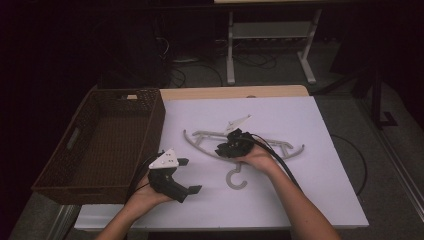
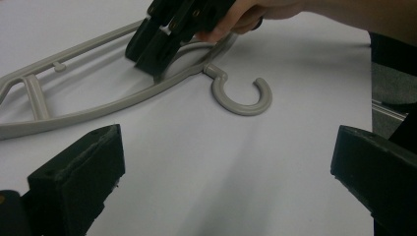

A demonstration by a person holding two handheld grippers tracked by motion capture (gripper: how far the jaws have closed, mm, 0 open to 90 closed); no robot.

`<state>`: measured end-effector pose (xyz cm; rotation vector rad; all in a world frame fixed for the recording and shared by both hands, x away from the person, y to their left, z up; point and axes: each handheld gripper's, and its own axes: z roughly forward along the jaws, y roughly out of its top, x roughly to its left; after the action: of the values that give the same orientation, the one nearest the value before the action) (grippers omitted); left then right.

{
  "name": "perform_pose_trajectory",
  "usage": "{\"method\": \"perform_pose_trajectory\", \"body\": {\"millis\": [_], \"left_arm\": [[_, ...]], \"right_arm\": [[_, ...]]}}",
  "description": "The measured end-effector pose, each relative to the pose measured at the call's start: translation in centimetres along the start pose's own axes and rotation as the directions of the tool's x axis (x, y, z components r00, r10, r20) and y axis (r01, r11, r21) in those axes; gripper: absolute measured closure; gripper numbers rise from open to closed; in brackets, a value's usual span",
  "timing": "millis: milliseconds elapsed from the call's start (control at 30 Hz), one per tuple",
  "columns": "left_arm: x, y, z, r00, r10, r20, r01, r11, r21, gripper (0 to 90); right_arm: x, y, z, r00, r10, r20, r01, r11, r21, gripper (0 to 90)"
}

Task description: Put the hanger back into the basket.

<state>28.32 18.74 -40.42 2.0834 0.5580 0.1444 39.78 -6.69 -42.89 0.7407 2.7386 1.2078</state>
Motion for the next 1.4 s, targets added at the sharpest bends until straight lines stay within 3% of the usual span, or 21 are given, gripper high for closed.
{"method": "perform_pose_trajectory", "body": {"millis": [33, 133, 200, 400, 433, 600, 900, 967, 1000, 1067, 1100, 1133, 1267, 1333, 1367, 1400], "left_arm": [[0.0, 0.0, 0.0, 1.0, 0.003, -0.001, -0.003, 1.0, -0.001, 0.0], [0.0, 0.0, -0.1, 1.0, 0.001, 0.0, -0.001, 1.0, -0.005, 0.0], [0.0, 0.0, -0.1, 1.0, 0.001, 0.0, -0.001, 1.0, -0.005, 0.0], [0.0, 0.0, -0.1, 1.0, 0.003, 0.0, -0.003, 1.0, -0.002, 0.0], [0.0, 0.0, 0.0, 1.0, 0.002, 0.0, -0.002, 1.0, -0.004, 0.0], [0.0, 0.0, -0.1, 1.0, 0.004, -0.002, -0.004, 1.0, -0.003, 0.0], [0.0, 0.0, -0.2, 1.0, 0.006, -0.004, -0.006, 1.0, -0.006, 0.0], [0.0, 0.0, -0.2, 1.0, 0.006, -0.004, -0.006, 1.0, -0.005, 0.0], [0.0, 0.0, -0.2, 1.0, 0.006, -0.004, -0.006, 1.0, -0.004, 0.0], [-0.1, 0.0, -0.1, 1.0, 0.008, -0.004, -0.008, 1.0, -0.002, 0.0], [-0.1, 0.0, -0.1, 1.0, 0.007, -0.003, -0.007, 1.0, -0.002, 0.0], [-0.1, 0.0, -0.1, 1.0, 0.006, -0.003, -0.006, 1.0, -0.002, 0.0], [-0.1, 0.0, 0.0, 1.0, 0.008, -0.002, -0.008, 1.0, 0.0, 0.0], [-0.1, 0.1, -0.1, 0.9999, 0.014, -0.002, -0.014, 0.9999, 0.001, 0.0], [-0.1, 0.1, -0.1, 0.9999, 0.014, -0.002, -0.014, 0.9999, 0.003, 0.0], [-0.1, 0.1, -0.1, 0.9999, 0.011, -0.001, -0.011, 0.9999, 0.002, 0.0]], "right_arm": [[-0.1, 0.1, 0.5, 0.9996, -0.028, 0.002, 0.028, 0.9996, 0.01, 72.4], [0.1, 0.2, 1.6, 0.9995, -0.028, -0.015, 0.028, 0.9993, 0.026, 72.6], [0.0, 0.3, 2.1, 0.998, -0.063, -0.004, 0.063, 0.9971, 0.043, 74.4], [0.1, 0.1, 2.7, 0.998, -0.063, 0.009, 0.062, 0.996, 0.064, 79.6], [0.0, 0.1, 2.7, 0.9964, -0.084, 0.006, 0.084, 0.9945, 0.063, 80.1], [0.5, 0.1, 2.6, 0.9952, -0.096, -0.017, 0.097, 0.9927, 0.071, 80.6], [3.3, -0.9, 1.8, 0.9742, -0.191, -0.121, 0.203, 0.9746, 0.096, 80.8], [4.6, -1.4, 1.2, 0.9612, -0.224, -0.161, 0.242, 0.9649, 0.102, 80.7], [4.6, -1.4, 1.2, 0.9612, -0.224, -0.161, 0.242, 0.9649, 0.102, 80.7], [5.4, -1.8, 0.8, 0.9511, -0.245, -0.188, 0.267, 0.9581, 0.103, 80.7], [5.9, -2.0, 0.6, 0.9453, -0.254, -0.205, 0.279, 0.9551, 0.101, 80.7], [6.7, -2.4, 0.3, 0.9342, -0.27, -0.233, 0.299, 0.9491, 0.099, 80.7], [7.3, -2.8, 0.5, 0.9276, -0.289, -0.237, 0.32, 0.942, 0.102, 79.9], [7.2, -2.8, 0.4, 0.9299, -0.281, -0.237, 0.31, 0.9461, 0.094, 74.6], [7.1, -2.8, -0.2, 0.938, -0.271, -0.216, 0.293, 0.9532, 0.076, 65.6], [7.0, -2.8, -0.5, 0.9407, -0.27, -0.205, 0.289, 0.9551, 0.066, 63.0]]}}
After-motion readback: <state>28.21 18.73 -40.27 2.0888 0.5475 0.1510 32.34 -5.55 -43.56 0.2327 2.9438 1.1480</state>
